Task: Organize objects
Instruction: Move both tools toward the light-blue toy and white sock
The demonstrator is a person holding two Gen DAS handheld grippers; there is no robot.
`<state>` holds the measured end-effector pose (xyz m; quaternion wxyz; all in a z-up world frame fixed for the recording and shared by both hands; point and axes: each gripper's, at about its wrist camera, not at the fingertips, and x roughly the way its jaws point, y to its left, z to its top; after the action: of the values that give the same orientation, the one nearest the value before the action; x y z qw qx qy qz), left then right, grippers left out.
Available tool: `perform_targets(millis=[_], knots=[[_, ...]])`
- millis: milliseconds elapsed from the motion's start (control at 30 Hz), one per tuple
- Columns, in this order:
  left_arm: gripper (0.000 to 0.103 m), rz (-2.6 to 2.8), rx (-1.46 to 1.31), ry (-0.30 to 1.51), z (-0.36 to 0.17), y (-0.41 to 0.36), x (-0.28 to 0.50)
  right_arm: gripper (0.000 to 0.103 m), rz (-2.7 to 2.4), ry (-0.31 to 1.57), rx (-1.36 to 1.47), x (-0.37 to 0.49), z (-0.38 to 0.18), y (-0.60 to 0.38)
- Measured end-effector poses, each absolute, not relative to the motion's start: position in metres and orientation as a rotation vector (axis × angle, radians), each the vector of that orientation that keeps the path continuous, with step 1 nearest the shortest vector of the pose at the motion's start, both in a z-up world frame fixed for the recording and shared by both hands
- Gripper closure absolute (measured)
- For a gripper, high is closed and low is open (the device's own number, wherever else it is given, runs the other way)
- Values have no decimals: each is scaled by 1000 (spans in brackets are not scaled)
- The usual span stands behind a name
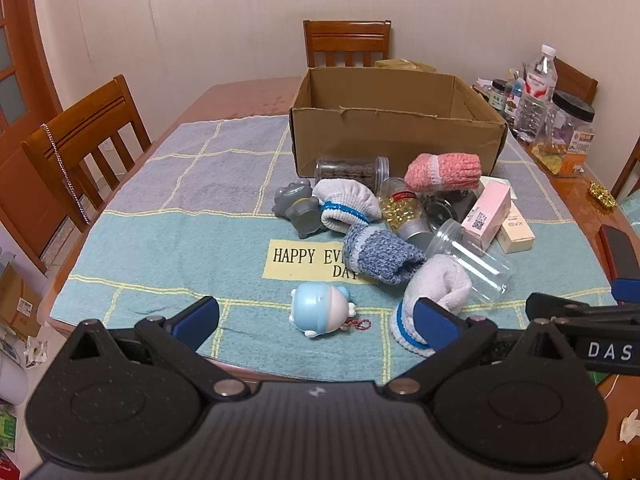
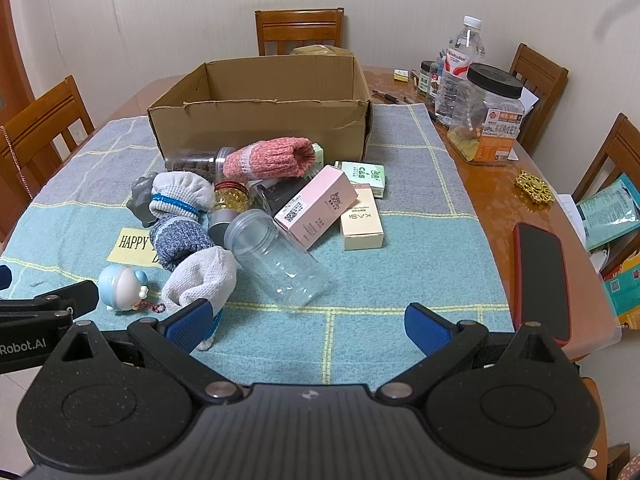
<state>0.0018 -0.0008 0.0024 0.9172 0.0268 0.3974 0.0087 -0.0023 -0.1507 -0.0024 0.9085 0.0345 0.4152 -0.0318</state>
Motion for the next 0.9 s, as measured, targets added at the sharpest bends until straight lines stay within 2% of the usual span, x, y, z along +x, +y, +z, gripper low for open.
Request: perform_targets(millis=[900], knots=[[1,-19,52,813,-5,-4,1,0,-35,853,59,-1,-6,-156]])
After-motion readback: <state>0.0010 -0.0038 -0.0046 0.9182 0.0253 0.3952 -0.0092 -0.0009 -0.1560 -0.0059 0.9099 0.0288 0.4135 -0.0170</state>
